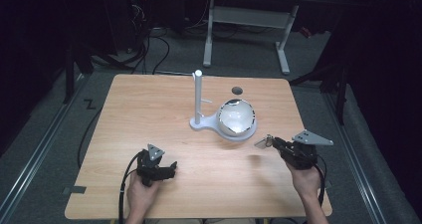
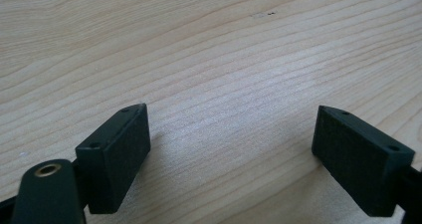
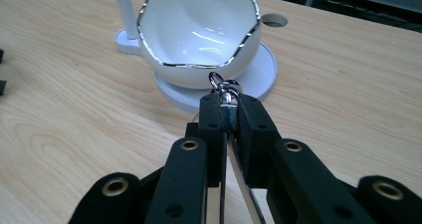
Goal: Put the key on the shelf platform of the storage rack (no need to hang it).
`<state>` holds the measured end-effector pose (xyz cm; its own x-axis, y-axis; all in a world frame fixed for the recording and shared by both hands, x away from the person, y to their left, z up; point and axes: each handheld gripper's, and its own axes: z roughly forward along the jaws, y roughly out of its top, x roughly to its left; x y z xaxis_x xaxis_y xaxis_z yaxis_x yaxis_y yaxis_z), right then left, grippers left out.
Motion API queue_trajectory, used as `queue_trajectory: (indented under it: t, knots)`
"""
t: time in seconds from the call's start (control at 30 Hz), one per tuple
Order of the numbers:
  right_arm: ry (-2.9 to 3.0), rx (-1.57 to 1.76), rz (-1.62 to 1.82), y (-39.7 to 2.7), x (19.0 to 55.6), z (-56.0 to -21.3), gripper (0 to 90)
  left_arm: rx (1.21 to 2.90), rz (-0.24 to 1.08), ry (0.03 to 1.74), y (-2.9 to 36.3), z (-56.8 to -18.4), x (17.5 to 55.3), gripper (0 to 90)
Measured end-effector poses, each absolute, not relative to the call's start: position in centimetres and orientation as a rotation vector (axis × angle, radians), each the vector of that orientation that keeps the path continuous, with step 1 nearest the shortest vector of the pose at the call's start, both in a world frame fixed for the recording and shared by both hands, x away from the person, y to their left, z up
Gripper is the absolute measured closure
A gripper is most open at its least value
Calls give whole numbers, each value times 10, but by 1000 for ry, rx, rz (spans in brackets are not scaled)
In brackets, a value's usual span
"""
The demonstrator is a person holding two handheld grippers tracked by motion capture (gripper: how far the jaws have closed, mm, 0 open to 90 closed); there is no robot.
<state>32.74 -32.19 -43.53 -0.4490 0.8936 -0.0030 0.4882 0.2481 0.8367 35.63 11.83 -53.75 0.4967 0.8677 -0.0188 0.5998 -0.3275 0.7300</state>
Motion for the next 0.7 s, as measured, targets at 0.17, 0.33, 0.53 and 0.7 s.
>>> queue_trajectory:
  t: [0.17,0.33,0.53,0.7]
  knots:
    - [2063,1224,1113,-313,326,-434,823,2052,498,1201,118,-537,356,157]
    - [2081,1200,1142,-306,326,-432,822,2052,499,1201,118,-538,356,157]
    - [2094,1186,1158,-299,326,-431,822,2052,498,1201,118,-538,356,157]
    - [2097,1171,1172,-296,326,-428,822,2051,500,1201,118,-538,356,157]
